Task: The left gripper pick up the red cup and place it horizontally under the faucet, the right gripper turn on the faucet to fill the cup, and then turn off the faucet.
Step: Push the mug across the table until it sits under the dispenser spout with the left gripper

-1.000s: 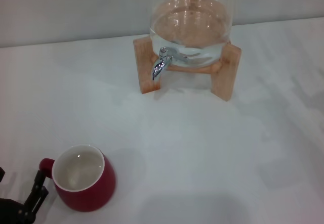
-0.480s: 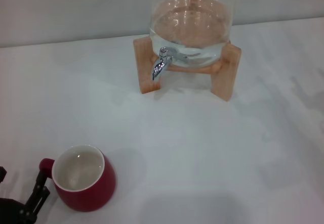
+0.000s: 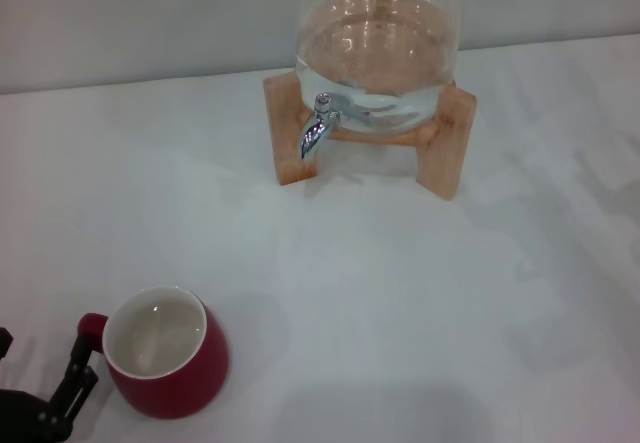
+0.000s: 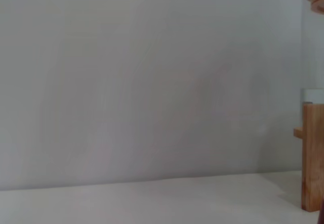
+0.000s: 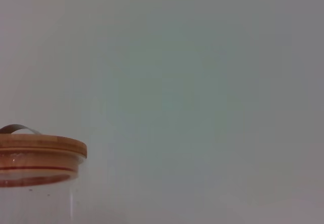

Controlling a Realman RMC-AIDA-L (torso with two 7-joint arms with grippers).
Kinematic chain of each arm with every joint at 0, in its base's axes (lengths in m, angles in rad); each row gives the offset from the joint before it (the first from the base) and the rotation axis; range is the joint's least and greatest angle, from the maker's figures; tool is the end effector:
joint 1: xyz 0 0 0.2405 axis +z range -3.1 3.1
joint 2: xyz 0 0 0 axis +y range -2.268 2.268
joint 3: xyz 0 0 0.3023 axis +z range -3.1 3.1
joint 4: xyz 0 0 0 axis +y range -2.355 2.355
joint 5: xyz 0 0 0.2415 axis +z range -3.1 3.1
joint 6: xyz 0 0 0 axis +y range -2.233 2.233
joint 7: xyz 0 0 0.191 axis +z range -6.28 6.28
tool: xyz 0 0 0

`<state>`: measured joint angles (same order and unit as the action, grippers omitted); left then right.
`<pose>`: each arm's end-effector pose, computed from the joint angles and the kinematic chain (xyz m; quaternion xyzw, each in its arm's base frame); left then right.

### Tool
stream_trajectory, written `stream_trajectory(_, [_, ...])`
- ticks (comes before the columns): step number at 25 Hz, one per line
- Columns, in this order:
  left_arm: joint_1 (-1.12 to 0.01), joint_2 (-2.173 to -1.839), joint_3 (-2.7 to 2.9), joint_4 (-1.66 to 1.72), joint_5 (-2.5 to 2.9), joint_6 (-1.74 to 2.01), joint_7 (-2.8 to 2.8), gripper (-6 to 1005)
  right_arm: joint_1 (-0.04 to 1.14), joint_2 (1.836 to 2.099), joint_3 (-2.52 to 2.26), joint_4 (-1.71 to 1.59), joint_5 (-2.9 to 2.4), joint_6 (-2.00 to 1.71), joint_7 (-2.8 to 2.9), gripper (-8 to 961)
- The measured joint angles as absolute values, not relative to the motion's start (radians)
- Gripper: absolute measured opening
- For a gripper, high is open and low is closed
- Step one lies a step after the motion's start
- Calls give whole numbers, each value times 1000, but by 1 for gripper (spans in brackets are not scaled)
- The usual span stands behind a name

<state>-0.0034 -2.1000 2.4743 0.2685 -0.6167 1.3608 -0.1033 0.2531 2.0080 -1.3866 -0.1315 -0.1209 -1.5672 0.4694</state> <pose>-0.4053 0.2234 -0.1212 -0.7508 -0.2490 -0.2874 0.5400 0.4060 0.3325 0.0373 -0.6431 0.1778 0.4279 0.6096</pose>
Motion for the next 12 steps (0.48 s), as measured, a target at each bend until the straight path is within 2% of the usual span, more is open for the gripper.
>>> stream_trajectory(12, [-8,-2100,2474,268,-618,1358,-104,878,254,2008,-1387,-136,-121,-1568,469,859])
